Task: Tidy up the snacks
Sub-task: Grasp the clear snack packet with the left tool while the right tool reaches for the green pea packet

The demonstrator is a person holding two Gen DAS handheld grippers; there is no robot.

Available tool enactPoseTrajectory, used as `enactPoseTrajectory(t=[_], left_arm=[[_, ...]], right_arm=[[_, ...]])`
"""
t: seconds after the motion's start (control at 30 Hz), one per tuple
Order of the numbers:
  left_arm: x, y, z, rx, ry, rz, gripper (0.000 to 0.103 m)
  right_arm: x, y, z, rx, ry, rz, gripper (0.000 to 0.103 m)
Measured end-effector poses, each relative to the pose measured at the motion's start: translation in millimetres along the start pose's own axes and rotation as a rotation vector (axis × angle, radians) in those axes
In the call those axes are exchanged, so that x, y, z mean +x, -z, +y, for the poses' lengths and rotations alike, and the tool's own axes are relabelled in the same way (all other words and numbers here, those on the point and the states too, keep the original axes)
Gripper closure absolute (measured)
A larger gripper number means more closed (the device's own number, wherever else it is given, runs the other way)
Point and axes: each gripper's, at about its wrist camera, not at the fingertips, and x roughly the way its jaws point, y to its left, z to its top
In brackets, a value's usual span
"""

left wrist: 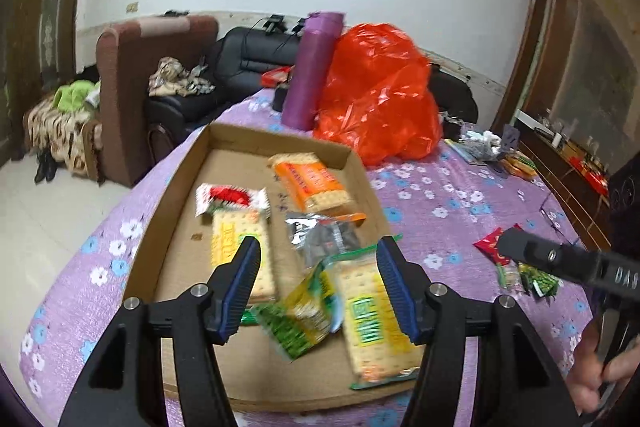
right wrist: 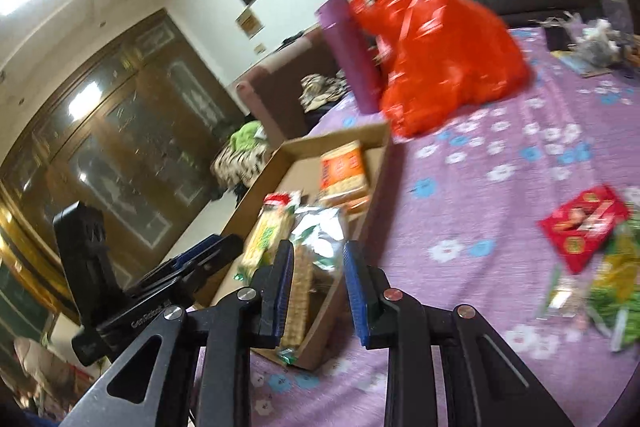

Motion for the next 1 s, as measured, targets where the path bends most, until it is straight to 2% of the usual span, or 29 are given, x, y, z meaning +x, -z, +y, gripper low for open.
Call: enactPoseTrajectory(t=[0.07, 0.17, 0.23, 0.3, 0.43, 0.53, 0.73, 0.87, 0.93, 1.0], left_arm=[[-4, -2, -10, 0.018, 0.018, -0.004, 0.043], [-5, -3, -26, 0.035, 0.070, 0.011, 0.043], [0, -5, -42, 0.044, 0.122, 0.048, 0.043], [9, -5, -61, 0.058, 0.180, 0.093, 0.043], [36, 0, -113, 0.107, 0.284, 0.232, 0.043], [66, 11, -156, 0.155, 0.337, 0.345, 0.043], [106, 29, -206, 0.264, 0.287, 0.413, 0.043], [125, 38, -226, 0.341, 0.263, 0.426, 0.044], [128, 42, -232, 0.366, 0.268, 0.422, 0.052], [131, 45, -237, 0.378, 0.268, 0.417, 0.055]], right_arm=[[-18, -4, -16, 0.044, 0.015, -0.018, 0.062], [-50, -6, -47, 0.107, 0.041, -0.056, 0.062], [-76, -4, -70, 0.150, 0.073, -0.100, 0.062], [-96, -4, -91, 0.188, 0.119, -0.138, 0.062], [-128, 6, -133, 0.272, 0.256, -0.177, 0.062], [-136, 17, -158, 0.341, 0.291, -0.171, 0.062], [-131, 23, -178, 0.373, 0.293, -0.158, 0.062], [-125, 24, -182, 0.375, 0.279, -0.151, 0.062], [-124, 24, -183, 0.377, 0.275, -0.146, 0.062], [-122, 25, -183, 0.378, 0.270, -0.135, 0.059]])
